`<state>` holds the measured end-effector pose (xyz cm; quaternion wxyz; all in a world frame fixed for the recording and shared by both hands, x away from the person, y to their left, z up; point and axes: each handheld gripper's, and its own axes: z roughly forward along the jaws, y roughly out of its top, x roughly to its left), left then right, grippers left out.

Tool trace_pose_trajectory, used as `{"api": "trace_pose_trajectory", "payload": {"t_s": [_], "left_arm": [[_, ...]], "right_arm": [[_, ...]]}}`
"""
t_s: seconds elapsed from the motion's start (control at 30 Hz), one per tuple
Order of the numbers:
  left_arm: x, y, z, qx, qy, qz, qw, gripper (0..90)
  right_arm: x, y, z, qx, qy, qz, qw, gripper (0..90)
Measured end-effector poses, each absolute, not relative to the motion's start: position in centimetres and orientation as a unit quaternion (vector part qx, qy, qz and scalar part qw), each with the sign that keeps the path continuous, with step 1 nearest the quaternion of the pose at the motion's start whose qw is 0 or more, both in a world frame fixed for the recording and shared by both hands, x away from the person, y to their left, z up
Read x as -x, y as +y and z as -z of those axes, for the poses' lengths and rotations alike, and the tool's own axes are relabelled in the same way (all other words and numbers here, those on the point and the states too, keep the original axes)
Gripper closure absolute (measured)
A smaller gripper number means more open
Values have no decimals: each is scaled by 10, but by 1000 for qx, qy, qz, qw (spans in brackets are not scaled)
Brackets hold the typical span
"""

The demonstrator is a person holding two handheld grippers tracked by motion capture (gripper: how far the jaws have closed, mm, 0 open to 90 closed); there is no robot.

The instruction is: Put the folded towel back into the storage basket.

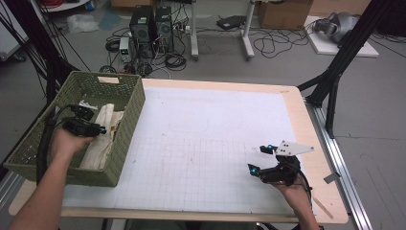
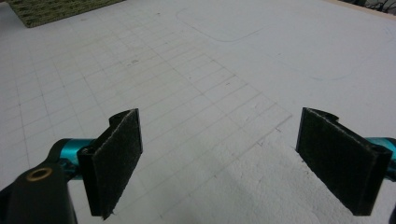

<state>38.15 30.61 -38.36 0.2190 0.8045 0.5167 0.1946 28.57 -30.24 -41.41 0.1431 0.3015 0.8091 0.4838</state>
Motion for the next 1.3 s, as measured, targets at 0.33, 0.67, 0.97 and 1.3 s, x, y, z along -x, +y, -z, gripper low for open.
{"api": "trace_pose_trajectory", "payload": {"t_s": [0.33, 0.67, 0.97, 1.3], "left_arm": [[-382, 294, 405, -842, 493, -105, 192, 736], [-379, 297, 394, -848, 477, -109, 204, 738], [-370, 302, 371, -831, 469, -146, 259, 721], [-360, 302, 360, -814, 462, -163, 311, 666]], "right_arm": [[-285, -302, 414, -300, 809, -485, 143, 138], [-285, -302, 413, -300, 807, -488, 143, 138], [-285, -302, 413, -298, 808, -488, 144, 138], [-286, -299, 416, -292, 813, -483, 142, 138]]}}
